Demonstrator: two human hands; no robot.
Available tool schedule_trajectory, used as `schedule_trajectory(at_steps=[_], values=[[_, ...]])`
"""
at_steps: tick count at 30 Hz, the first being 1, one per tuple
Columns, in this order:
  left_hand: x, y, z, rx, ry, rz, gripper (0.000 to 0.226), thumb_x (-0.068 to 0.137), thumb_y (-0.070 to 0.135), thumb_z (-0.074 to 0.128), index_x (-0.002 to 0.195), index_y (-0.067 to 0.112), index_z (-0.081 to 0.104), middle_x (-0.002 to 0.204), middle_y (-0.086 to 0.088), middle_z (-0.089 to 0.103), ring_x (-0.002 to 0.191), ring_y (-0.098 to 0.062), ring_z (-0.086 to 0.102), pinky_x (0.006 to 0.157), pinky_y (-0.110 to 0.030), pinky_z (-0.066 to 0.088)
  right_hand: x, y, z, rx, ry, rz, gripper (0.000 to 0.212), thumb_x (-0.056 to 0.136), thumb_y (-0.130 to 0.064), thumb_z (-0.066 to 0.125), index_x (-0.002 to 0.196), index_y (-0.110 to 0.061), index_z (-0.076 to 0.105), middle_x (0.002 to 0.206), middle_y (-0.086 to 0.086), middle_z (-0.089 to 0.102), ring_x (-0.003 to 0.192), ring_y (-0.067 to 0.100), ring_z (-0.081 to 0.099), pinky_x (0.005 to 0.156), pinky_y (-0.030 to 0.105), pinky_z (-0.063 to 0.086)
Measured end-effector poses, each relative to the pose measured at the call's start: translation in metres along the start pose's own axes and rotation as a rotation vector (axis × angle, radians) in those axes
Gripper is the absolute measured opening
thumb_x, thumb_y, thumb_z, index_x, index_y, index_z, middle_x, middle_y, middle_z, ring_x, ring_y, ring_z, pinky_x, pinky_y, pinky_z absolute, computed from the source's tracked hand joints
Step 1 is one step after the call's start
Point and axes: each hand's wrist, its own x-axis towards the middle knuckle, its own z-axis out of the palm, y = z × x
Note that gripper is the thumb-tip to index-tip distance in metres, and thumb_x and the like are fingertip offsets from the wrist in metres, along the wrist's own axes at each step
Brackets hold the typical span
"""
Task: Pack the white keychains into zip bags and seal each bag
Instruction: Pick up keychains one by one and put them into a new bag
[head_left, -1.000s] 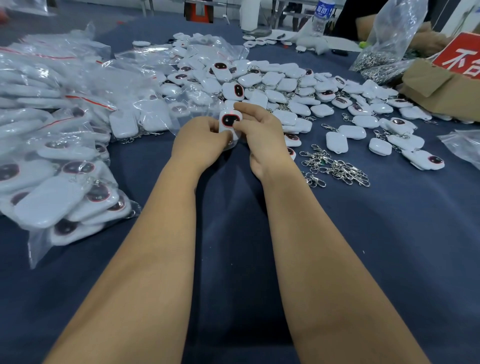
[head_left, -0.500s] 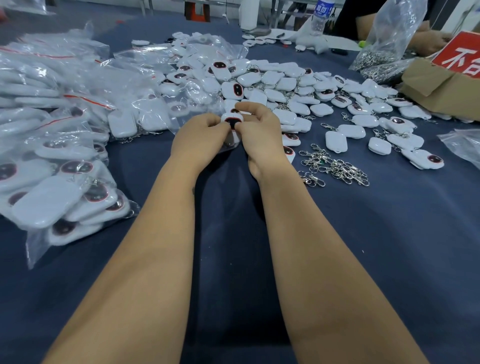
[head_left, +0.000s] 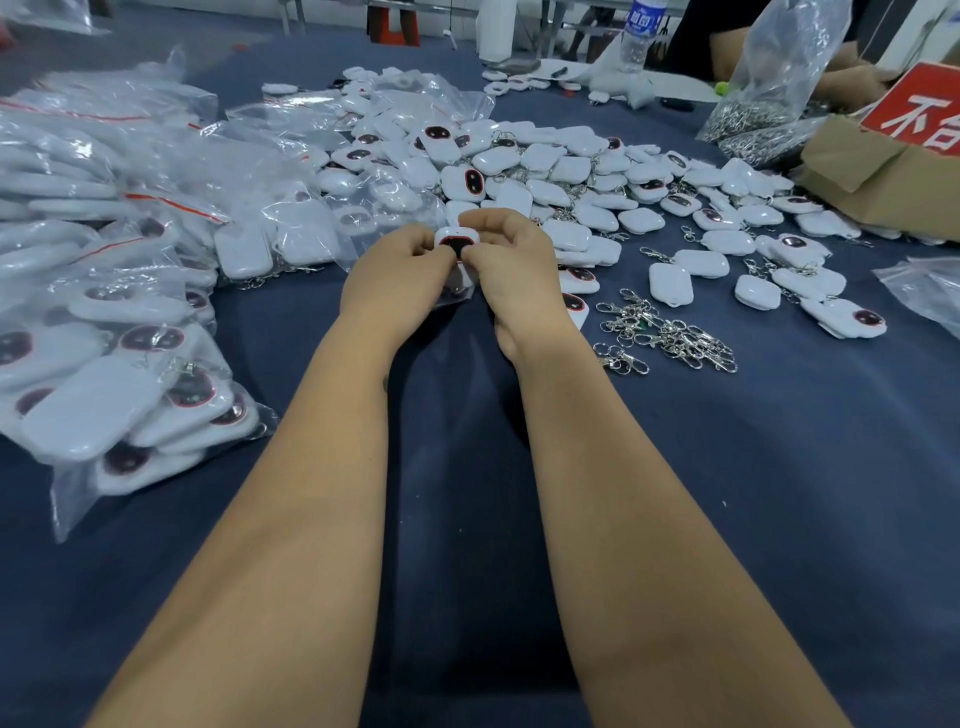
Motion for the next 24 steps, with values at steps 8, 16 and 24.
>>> schedule_trajectory(at_steps=[8,16,24], values=[[-0.0012,-0.0009,0.0006,-0.079,0.014,0.019,0.017,0.089,0.033,0.056,0.091,0.021,0.067,0.064,0.012,0.055,0.06,-0.011,0.046,0.065,-0.03,0.041,0.0001,0.0019,-0.0006,-0.024,-0.005,-0.019,0.028,0.085,0.012,0.054,0.089,-0.015,0.063,0.082,0.005,0.068,0.081,0.021,0.065,0.089,0.039,0.055],[-0.0023,0.0008,0.0004,-0.045,0.001,0.025,0.014,0.092,0.033,0.055,0.094,0.027,0.067,0.07,0.013,0.059,0.061,-0.007,0.051,0.062,-0.027,0.041,0.0004,0.0026,0.0003,-0.053,-0.007,-0.032,0.031,0.086,0.013,0.051,0.091,-0.015,0.063,0.099,0.017,0.07,0.096,0.032,0.068,0.093,0.046,0.056],[-0.0041,0.0029,-0.0016,-0.072,0.007,0.006,0.015,0.089,0.029,0.055,0.09,0.025,0.069,0.048,0.021,0.054,0.043,0.003,0.045,0.056,-0.025,0.038,0.0,0.0023,-0.0006,-0.063,-0.018,-0.044,0.031,0.086,0.013,0.051,0.088,-0.016,0.064,0.09,0.012,0.069,0.078,0.023,0.067,0.08,0.036,0.058]])
